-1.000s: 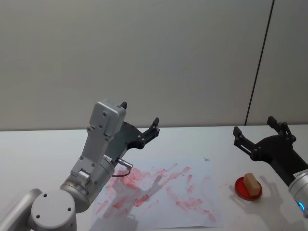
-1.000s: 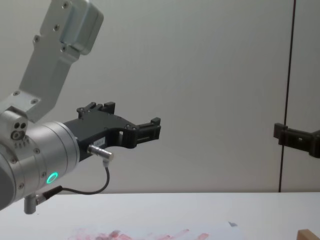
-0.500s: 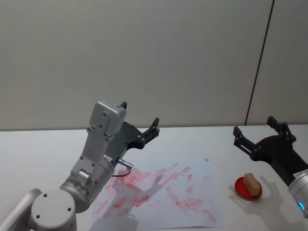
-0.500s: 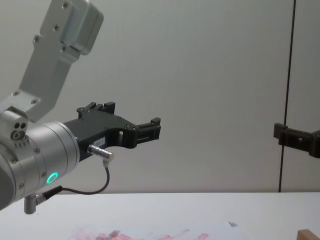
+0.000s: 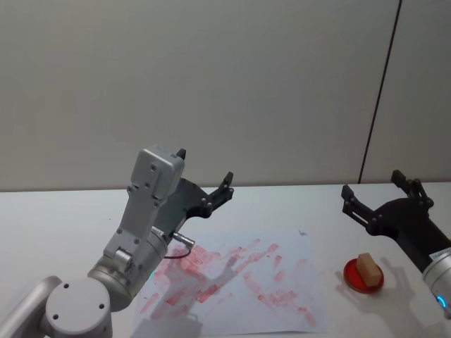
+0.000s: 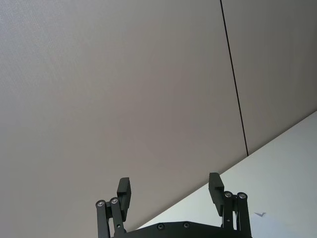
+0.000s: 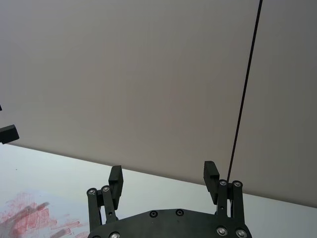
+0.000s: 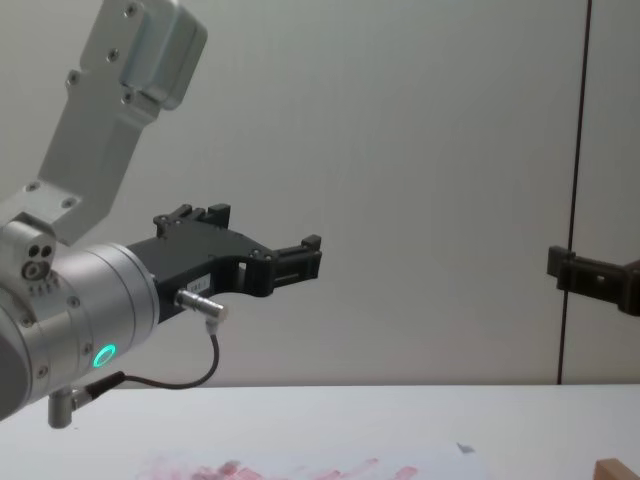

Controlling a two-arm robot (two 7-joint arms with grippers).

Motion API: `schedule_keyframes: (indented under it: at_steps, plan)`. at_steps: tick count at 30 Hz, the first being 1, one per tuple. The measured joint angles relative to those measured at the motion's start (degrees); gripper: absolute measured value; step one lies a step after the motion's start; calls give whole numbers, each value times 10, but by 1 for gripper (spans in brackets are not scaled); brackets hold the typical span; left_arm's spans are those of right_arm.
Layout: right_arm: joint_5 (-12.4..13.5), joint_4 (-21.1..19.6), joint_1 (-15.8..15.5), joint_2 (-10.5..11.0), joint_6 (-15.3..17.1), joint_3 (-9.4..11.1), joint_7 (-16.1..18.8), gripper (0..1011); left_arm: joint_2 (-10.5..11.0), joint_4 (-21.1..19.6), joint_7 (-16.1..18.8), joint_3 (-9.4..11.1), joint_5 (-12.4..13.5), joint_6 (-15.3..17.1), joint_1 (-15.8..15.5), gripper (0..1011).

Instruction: Use the one hand to pick up the stamp and affix it onto the A4 paper.

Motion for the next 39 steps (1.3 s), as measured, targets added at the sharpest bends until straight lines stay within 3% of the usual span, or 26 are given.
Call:
schedule_keyframes:
  at_steps: [39]
  plan:
    - [0, 0, 0, 0, 0, 0, 0, 1001, 0, 0, 0, 0, 0, 0, 0, 1002]
